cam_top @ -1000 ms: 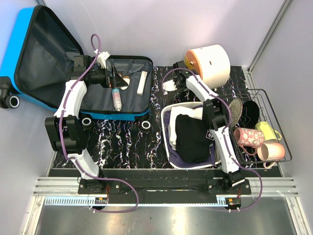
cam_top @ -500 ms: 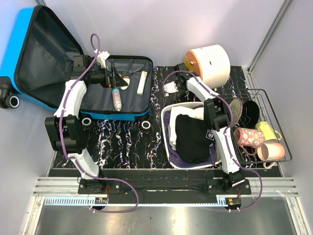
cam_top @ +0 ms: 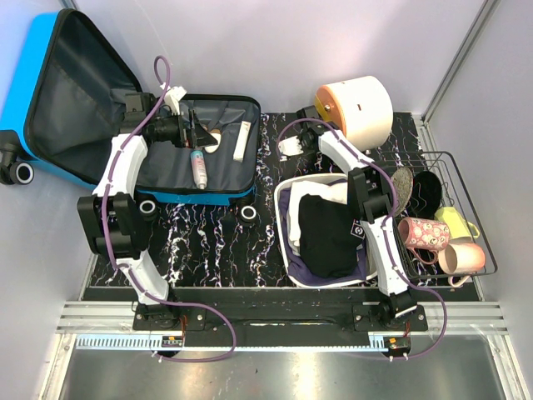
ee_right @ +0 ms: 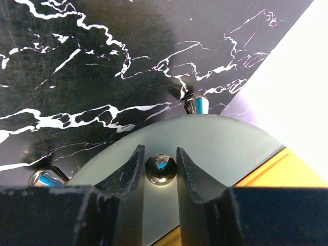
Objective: Open, take out, and arrange the luggage
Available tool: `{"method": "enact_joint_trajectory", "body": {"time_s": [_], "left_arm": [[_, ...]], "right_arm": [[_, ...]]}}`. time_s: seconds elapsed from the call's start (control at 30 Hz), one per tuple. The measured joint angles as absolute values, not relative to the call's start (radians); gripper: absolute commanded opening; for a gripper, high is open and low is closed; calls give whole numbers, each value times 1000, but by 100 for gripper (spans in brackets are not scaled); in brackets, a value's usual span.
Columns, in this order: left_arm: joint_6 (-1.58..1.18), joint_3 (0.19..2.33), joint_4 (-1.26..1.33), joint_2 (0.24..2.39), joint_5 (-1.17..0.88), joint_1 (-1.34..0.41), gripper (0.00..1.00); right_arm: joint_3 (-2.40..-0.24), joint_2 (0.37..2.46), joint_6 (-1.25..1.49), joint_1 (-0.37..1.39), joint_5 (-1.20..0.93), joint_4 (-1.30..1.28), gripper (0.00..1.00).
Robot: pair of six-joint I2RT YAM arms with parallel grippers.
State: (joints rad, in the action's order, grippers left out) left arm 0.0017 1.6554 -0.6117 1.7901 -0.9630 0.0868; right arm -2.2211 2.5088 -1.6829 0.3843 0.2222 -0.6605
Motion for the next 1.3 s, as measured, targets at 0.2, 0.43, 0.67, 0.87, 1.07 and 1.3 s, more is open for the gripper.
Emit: {"method": "enact_joint_trajectory", "body": {"time_s": [0.2, 0.43, 0.67, 0.87, 1.07, 1.3], "left_arm": [[1, 1662, -612, 1803, -963, 87, 99], [1, 1662, -612, 1803, -962, 87, 99], [1, 1661, -612, 1803, -958, 87, 99], [1, 1661, -612, 1803, -949, 87, 99], [-10, 1661, -612, 1802, -934, 87, 99], [-41, 1661, -611, 1802, -856, 87, 99]], "right_arm": [[-2197, 2501, -1685, 390, 205, -626, 1], [-2165, 2487, -1686, 418, 204, -593, 1], [-2154, 2483, -1671, 470, 194, -572, 1], [-2140, 2471, -1641, 517, 183, -572, 2], [-2136, 2468, -1629, 520, 182, -573, 27], [-2129, 2453, -1575, 520, 180, -585, 51]]}}
